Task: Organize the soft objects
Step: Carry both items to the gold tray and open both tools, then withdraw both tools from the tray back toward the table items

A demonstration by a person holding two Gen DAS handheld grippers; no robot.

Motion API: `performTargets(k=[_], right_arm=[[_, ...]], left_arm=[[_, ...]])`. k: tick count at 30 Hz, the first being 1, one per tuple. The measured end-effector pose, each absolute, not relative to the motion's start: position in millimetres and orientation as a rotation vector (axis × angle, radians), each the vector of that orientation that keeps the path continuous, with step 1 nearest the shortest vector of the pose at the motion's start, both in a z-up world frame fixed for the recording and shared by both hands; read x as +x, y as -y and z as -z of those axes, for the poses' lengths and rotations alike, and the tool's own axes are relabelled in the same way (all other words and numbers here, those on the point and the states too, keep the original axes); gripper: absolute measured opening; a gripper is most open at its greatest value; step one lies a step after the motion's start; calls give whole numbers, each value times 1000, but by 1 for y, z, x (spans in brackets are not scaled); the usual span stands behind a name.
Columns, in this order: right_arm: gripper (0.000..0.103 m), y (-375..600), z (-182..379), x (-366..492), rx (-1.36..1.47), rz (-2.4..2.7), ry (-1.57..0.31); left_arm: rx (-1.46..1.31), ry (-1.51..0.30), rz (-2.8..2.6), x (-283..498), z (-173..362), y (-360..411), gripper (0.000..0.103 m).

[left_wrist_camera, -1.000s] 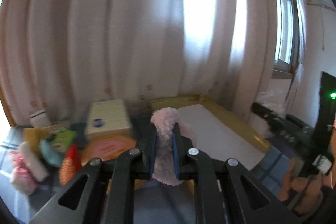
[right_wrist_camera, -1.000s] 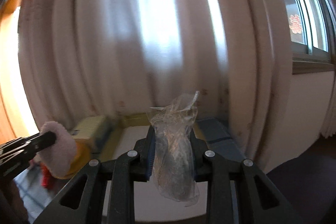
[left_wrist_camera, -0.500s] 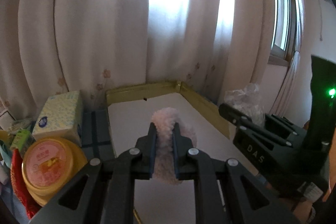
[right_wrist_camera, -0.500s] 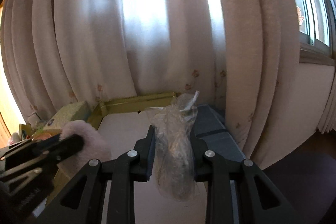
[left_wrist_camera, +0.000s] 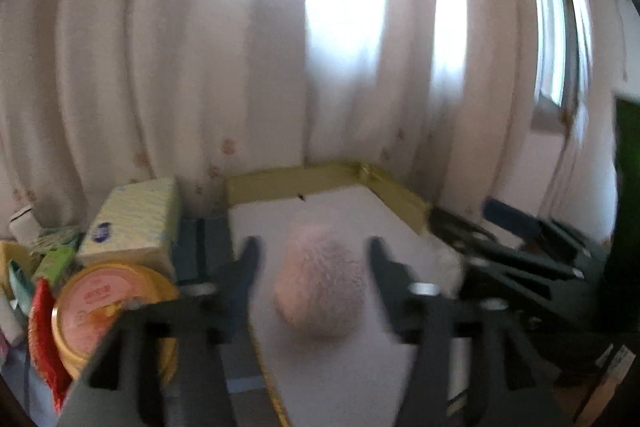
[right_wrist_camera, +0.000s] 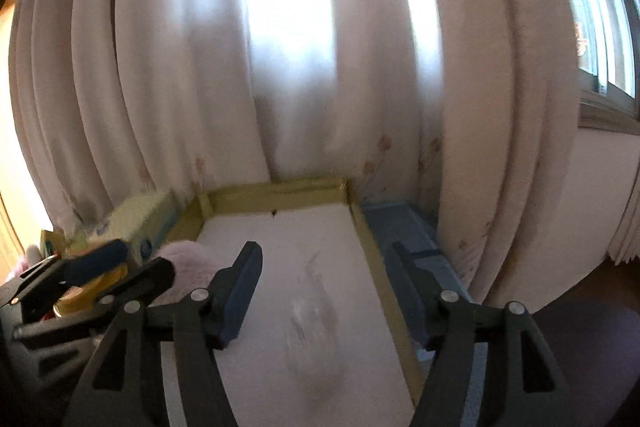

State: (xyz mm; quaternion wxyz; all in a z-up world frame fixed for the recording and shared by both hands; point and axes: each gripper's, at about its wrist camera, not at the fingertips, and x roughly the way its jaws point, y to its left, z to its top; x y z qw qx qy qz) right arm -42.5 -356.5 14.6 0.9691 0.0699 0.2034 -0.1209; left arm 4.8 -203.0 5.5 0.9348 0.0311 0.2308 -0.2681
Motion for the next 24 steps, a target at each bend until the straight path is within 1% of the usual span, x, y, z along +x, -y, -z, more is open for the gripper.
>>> performTargets(k=[1, 2, 3, 6, 9, 12, 19, 24], right_arm=[[73, 357, -16, -49, 142, 258, -382], [77, 356, -18, -54, 137, 276, -351], [78, 352, -20, -63, 120, 307, -305], [78, 343, -24, -68, 74, 328, -282], [78, 339, -24, -65, 55, 330, -299], [78, 344, -25, -69, 75, 351, -286], [78, 356, -23, -75, 135, 396, -278], [78, 356, -23, -82, 158, 419, -268]], left_arm=[[45, -456, 531, 4, -7, 198, 95], [26, -430, 503, 3, -10, 191, 100], [14, -407, 473, 1, -12, 185, 103], [13, -362, 408, 0, -15, 173, 103], [-2, -387, 367, 8, -13, 164, 103], [7, -399, 315, 12, -11, 158, 103], [98, -352, 233, 5, -8, 159, 103], [114, -352, 241, 2, -8, 156, 103]])
